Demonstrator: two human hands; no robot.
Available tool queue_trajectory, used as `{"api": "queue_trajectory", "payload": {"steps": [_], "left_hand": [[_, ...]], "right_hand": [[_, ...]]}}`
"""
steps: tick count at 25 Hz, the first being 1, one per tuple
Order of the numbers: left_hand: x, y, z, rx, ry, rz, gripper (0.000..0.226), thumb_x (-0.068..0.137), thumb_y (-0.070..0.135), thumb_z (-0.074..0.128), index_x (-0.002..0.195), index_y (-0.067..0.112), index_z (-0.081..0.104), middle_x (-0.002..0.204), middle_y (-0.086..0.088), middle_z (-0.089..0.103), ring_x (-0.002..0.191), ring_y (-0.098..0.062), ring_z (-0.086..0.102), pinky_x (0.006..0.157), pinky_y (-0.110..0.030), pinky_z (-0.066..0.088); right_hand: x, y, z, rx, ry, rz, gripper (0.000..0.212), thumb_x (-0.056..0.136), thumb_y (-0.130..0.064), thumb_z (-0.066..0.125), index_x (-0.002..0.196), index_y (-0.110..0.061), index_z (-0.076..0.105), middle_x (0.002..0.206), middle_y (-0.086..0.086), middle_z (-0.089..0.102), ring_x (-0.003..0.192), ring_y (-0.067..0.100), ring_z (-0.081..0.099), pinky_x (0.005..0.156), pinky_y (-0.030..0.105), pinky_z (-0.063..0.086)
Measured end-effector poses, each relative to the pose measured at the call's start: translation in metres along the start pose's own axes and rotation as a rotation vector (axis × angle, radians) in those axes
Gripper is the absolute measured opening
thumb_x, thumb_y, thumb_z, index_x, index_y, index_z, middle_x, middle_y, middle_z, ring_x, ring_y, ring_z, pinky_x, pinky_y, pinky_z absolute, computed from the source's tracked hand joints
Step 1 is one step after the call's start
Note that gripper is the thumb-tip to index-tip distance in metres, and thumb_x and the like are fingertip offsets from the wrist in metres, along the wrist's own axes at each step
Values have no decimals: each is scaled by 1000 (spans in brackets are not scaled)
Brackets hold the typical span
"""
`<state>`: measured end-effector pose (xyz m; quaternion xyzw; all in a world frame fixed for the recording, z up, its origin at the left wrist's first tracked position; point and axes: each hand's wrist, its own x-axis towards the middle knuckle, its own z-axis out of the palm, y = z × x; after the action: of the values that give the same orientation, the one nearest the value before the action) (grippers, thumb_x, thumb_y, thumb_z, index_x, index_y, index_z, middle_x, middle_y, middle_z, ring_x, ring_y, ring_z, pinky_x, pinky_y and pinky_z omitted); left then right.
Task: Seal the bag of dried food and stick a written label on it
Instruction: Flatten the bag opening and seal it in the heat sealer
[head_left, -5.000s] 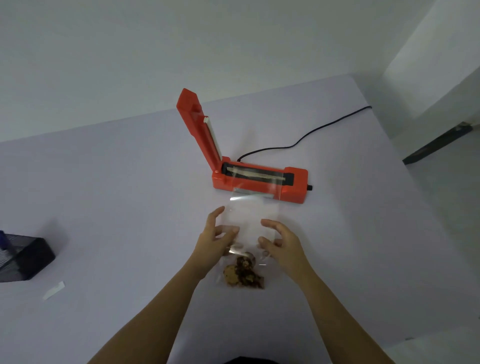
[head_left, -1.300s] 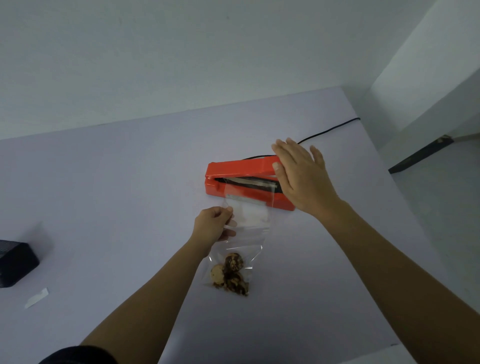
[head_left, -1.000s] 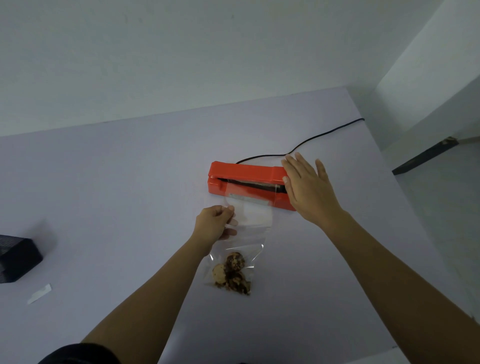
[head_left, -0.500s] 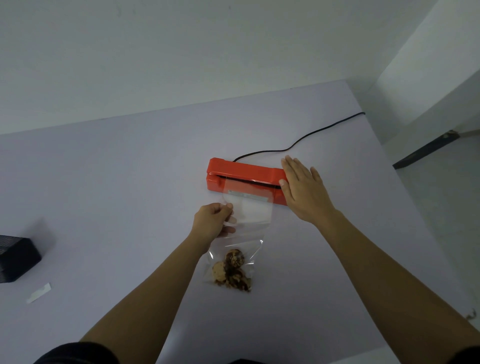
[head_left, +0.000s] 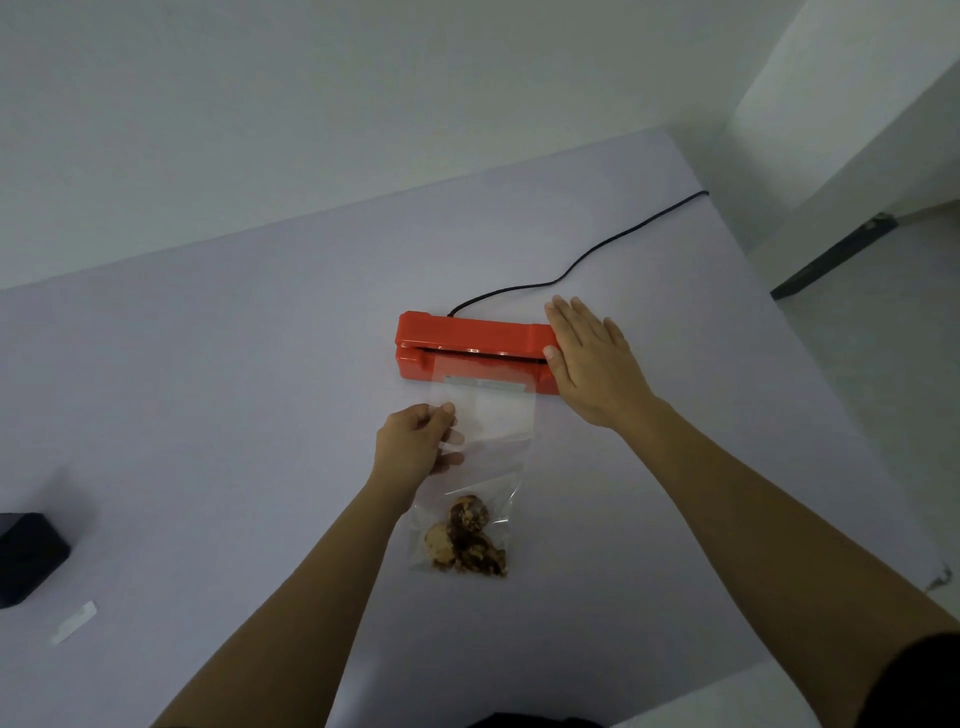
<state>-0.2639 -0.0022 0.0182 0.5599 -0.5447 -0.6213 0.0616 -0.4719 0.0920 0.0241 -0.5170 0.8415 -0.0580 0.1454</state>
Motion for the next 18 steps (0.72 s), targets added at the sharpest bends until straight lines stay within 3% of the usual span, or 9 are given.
{"api": "queue_trajectory", "payload": {"steps": [5,9,13,16,18], "left_hand": [[-1,-6,6,19,55,50,27,94,31,54,86,8,64,69,-2,65,50,-14,65,47,-19,51],[2,-12,11,34,86,82,28,94,31,54,85,7,63,68,-3,64,50,-13,65,50,-19,53],[10,-19,11,7,42,72,33,94,32,54,84,2,64,73,-8,63,52,-12,66,60,-31,57],[11,-19,12,-1,7,86,33,95,29,53,85,0,64,73,-7,59,51,-6,60,48,-17,51],[11,-19,11,-7,-12,94,31,96,28,52,84,1,63,69,-3,57,49,-3,58,48,-16,49]], "right_hand": [[-1,2,1,-15,0,6,54,100,-35,19,148,-12,8,158,5,8,145,19,3,116,43,7],[0,4,3,-40,25,-7,70,88,-46,-1,147,-12,10,157,5,10,145,21,6,115,44,10],[0,5,6,-35,38,-14,72,86,-47,-2,147,-11,12,157,7,11,145,22,7,115,45,12],[0,5,6,-25,44,-11,72,87,-47,-1,147,-10,14,157,7,12,144,22,8,115,45,13],[0,5,6,-14,47,-12,71,87,-46,0,147,-10,14,157,7,13,144,22,9,115,45,13]]}}
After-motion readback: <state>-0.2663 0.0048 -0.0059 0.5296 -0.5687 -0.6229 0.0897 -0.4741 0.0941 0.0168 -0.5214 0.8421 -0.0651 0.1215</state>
